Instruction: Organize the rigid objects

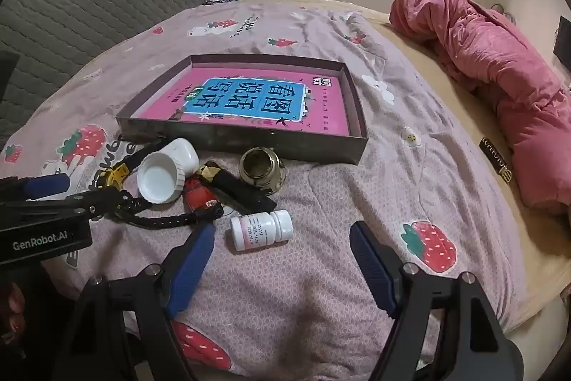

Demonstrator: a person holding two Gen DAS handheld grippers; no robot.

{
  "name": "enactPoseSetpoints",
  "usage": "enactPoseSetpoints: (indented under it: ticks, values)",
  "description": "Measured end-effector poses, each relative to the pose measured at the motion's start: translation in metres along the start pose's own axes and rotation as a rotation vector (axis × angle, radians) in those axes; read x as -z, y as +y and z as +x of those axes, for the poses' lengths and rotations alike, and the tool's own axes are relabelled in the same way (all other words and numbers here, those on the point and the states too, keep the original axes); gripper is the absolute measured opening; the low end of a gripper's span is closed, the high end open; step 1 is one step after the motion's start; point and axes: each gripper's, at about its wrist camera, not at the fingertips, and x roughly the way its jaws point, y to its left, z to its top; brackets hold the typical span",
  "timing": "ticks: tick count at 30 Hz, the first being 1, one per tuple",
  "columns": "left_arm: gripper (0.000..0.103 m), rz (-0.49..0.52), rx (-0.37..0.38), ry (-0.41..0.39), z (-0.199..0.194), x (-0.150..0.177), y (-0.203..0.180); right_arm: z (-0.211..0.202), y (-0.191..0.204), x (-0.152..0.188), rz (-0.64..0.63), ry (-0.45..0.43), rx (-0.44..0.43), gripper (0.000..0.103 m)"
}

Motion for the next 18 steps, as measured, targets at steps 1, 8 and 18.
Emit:
enactPoseSetpoints:
  ticks: [1,8,18]
  values:
    - [0.081,-0.001,0.006,-0.002,0.0,-0.0003,0.0005,-0.0004,-0.0001,0.0002,-0.003,0.003,0.011,0.078]
    - [0.081,0.02,0.004,-0.019,-0.0053,-0.0043,0.001,-0.0038,0.0004,-0.0016,0.0,0.001,-0.005,0.078]
    - [0.081,0.024,0.0,-0.034,-0.0078,0.0,-0.0052,-0.0047,-0.0011,-0.002,0.017,-0.009,-0.003,0.078]
